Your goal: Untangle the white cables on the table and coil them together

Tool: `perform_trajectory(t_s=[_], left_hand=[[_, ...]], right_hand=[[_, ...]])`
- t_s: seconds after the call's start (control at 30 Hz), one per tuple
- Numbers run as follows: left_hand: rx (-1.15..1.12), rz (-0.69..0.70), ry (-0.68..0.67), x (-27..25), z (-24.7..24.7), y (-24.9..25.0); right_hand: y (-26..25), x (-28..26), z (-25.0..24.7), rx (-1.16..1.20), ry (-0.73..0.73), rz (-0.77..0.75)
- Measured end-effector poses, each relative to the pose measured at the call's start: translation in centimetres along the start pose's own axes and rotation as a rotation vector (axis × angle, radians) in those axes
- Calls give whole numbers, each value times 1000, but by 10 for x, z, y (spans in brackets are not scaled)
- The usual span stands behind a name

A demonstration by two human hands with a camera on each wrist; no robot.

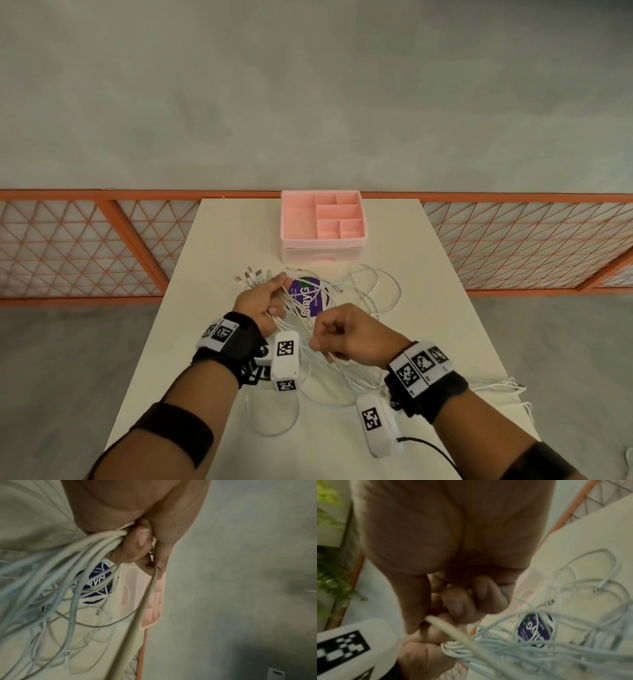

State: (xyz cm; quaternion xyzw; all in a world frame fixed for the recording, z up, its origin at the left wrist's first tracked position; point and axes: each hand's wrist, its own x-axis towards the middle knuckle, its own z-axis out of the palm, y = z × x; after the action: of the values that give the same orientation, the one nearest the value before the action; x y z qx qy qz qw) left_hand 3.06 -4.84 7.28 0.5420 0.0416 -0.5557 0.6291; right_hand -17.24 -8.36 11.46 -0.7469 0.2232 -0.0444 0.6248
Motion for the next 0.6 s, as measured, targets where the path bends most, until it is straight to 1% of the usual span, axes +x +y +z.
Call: perform_trajectory(t_s=[0.07, 0.1, 0.17, 0.27, 0.33, 0.4, 0.47, 0.53, 0.6], left_hand=[[-40, -14, 17, 8, -9, 7], [-50, -18, 21, 10, -13, 10], [-52, -20, 30, 14, -18, 11], [2, 5, 44, 13, -14, -1], [56, 38, 52, 6, -5, -13], [106, 72, 61, -1, 5, -24], [131, 86, 59, -6, 13, -32], [146, 90, 46, -9, 20, -40], [157, 94, 34, -13, 25, -46]], right_hand=[[5, -15, -8, -109, -97, 30], [11, -22, -14, -159, -119, 61], [24, -36, -30, -222, -117, 144], [42, -48, -59, -288, -84, 296], [53, -48, -73, -424, -92, 409], [59, -42, -80, -540, -73, 460], [54, -29, -74, -441, -19, 393], [41, -10, -59, -279, 69, 282], [27, 10, -39, -198, 165, 187]])
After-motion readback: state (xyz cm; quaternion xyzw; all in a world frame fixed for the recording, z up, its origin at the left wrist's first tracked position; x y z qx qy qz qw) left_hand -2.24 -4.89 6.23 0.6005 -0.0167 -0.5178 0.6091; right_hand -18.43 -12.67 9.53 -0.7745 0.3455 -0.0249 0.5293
